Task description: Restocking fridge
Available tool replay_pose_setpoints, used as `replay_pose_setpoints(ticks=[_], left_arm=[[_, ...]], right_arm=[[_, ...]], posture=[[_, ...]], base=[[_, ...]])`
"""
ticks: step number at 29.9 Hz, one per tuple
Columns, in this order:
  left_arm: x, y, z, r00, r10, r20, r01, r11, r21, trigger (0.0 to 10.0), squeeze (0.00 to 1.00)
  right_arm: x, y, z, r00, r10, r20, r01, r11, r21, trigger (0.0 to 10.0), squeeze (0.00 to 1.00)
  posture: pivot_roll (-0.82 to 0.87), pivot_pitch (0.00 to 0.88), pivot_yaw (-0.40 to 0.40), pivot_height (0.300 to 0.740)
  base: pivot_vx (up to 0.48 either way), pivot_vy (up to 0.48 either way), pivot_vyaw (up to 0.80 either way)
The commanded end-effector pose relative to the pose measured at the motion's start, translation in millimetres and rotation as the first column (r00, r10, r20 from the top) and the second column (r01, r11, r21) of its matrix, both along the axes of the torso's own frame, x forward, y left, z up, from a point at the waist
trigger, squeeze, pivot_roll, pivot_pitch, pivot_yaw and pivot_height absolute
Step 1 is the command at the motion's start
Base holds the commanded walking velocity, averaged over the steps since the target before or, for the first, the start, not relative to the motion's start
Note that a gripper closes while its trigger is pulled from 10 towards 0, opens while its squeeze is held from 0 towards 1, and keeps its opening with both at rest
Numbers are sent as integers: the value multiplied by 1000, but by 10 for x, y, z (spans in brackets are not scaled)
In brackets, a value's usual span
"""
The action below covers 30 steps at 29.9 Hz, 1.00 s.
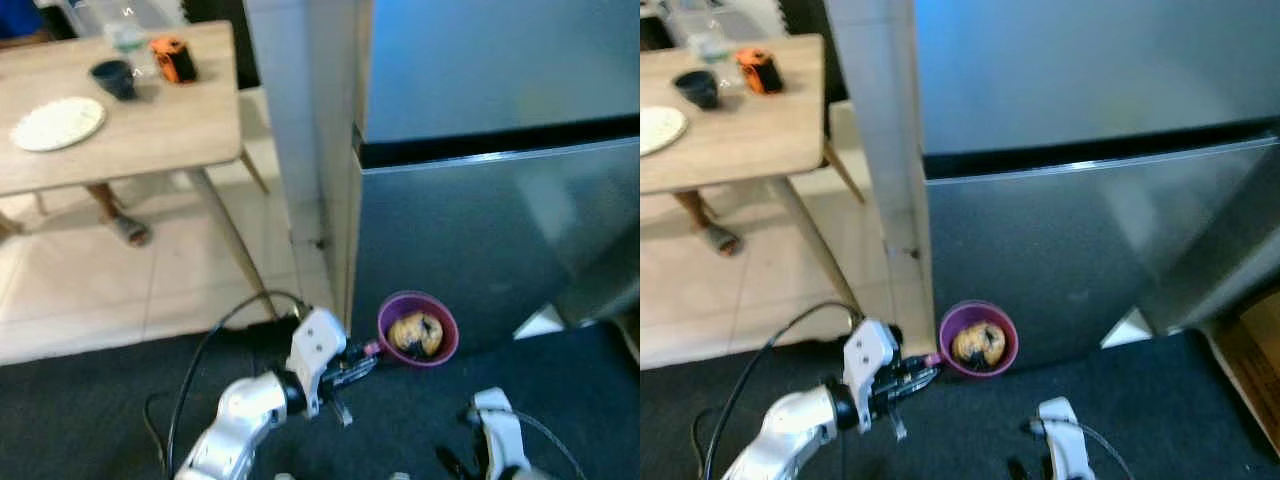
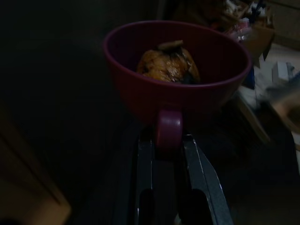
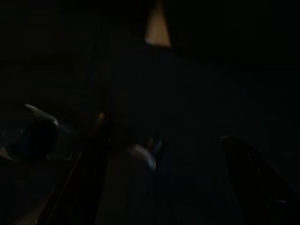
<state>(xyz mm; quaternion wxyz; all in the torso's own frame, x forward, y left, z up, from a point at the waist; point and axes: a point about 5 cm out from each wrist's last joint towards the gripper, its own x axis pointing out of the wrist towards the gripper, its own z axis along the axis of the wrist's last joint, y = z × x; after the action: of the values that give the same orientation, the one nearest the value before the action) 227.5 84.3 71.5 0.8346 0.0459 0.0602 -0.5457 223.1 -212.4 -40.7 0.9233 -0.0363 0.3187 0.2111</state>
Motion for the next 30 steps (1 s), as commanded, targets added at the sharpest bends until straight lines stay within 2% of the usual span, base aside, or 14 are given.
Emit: replay_pose_setpoints(ticks=[1, 3, 8, 17, 21, 24, 30], left_arm=[[-59, -2, -24, 999, -39, -15, 38, 999, -3, 10000, 0], [-81, -1, -43, 999, -47, -23, 47, 999, 1, 10000, 0], [-70, 7, -45, 999, -36, -29, 36, 999, -1, 10000, 0], [-66, 28, -22, 998, -47, -40, 46, 999, -9, 10000, 0], [-64, 29, -34, 998, -43, -45, 42, 999, -12, 10000, 0], [-70, 22, -26, 998, -50, -46, 49, 999, -21, 10000, 0], [-117, 4, -22, 994, -90, -63, 88, 995, -39, 10000, 0]], right_arm=[[-47, 47, -23, 999, 51, -11, -51, 998, 21, 10000, 0], [14, 49, 38, 994, 108, 14, -109, 994, 19, 10000, 0], [48, 32, 66, 992, 124, 20, -124, 992, 4, 10000, 0], [194, 8, 197, 988, 123, 88, -125, 992, 14, 10000, 0], [309, 16, 316, 978, 154, 144, -158, 987, 18, 10000, 0], [393, 48, 407, 964, 192, 184, -199, 980, 20, 10000, 0], [646, 164, 745, 908, 260, 329, -298, 952, 70, 10000, 0]], posture=[[-66, 167, 15, 740], [-67, 167, 13, 740], [-67, 167, 13, 740], [-66, 167, 11, 740], [-69, 167, 14, 740], [-69, 167, 14, 740], [-70, 164, 10, 740]], base=[[0, 0, 794], [0, 0, 794], [0, 0, 788], [0, -413, 0], [0, -68, 0], [0, 0, 0], [0, 0, 0]])
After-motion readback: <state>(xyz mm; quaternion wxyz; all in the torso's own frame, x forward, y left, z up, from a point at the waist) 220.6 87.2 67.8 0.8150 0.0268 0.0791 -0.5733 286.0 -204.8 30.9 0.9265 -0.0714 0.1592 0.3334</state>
